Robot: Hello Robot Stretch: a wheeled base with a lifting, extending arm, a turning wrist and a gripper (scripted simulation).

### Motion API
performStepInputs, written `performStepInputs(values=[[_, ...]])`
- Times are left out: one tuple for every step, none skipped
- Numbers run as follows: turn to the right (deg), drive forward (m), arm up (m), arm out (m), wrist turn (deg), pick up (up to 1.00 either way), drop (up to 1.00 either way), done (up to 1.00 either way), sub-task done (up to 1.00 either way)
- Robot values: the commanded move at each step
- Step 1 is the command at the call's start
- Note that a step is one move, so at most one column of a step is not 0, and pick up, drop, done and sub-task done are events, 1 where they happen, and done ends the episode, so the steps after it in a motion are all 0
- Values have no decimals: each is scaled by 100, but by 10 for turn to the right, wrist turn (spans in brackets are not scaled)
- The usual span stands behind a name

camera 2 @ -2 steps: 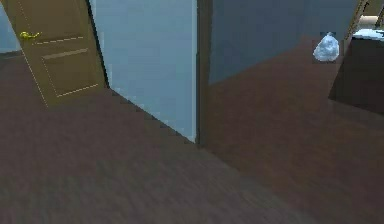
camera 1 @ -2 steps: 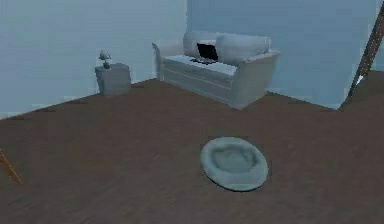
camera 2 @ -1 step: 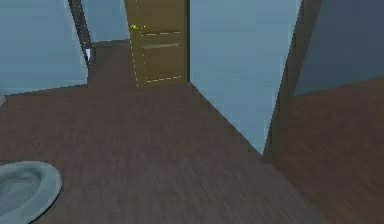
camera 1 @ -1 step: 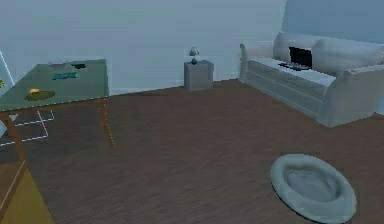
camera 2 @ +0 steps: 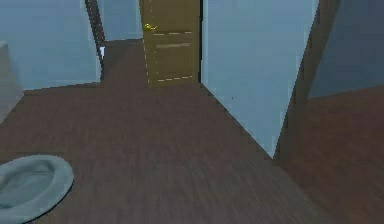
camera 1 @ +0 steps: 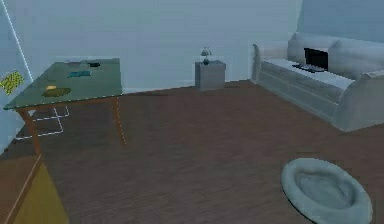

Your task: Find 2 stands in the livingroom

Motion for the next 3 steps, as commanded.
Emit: performStepInputs(values=[[0,100,0,0,0,0,0,0,0],[0,100,0,0,0,0,0,0,0],[0,95,0,0,0,0,0,0,0]])
